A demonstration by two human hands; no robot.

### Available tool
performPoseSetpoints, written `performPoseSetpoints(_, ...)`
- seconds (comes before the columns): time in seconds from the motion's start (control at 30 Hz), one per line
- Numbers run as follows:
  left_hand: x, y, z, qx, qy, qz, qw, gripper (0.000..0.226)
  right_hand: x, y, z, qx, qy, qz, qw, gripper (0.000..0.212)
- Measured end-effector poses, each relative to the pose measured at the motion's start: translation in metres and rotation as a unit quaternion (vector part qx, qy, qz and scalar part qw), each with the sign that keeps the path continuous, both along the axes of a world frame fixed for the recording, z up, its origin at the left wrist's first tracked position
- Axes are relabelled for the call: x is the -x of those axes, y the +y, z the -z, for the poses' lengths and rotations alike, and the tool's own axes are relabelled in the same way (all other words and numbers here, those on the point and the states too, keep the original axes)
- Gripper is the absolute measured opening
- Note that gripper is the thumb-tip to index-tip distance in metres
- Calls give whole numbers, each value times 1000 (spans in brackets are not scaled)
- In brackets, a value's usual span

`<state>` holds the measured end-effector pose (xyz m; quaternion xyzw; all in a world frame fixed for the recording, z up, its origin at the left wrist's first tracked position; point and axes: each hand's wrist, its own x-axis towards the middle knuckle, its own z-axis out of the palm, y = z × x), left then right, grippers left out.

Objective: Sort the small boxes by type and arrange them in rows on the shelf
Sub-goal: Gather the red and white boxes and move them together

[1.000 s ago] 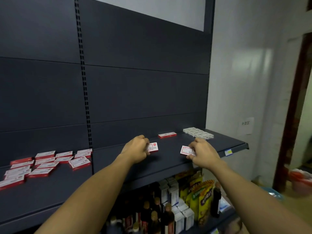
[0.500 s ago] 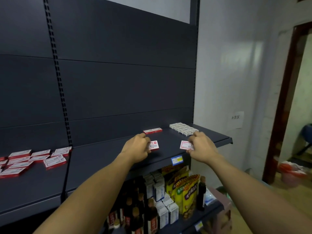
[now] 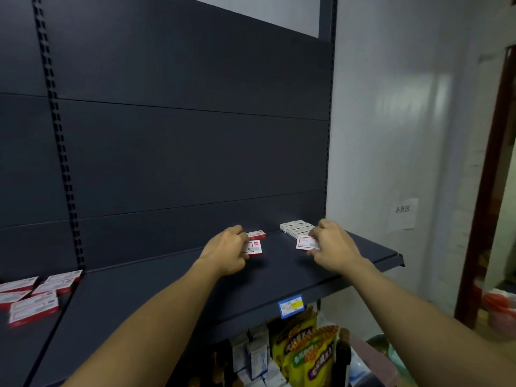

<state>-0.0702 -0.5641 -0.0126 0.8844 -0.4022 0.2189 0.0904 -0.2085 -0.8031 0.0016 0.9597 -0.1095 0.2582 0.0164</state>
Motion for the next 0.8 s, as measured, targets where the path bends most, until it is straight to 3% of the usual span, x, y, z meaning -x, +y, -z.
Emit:
performPoseSetpoints(0.33,-81,-21,18,25,45,-58,997,39,-89,-32,15,-35,-4,-47,998,50)
performPoseSetpoints(0.5,-99,-35,33,13,21,-69,997,42,-122,-51,32,-63,4,-60,996,46)
performPoseSetpoints(0.8,-119,-67,48,119,78,-106,984,41,-186,-65,59,-118,-7,-147,982,38)
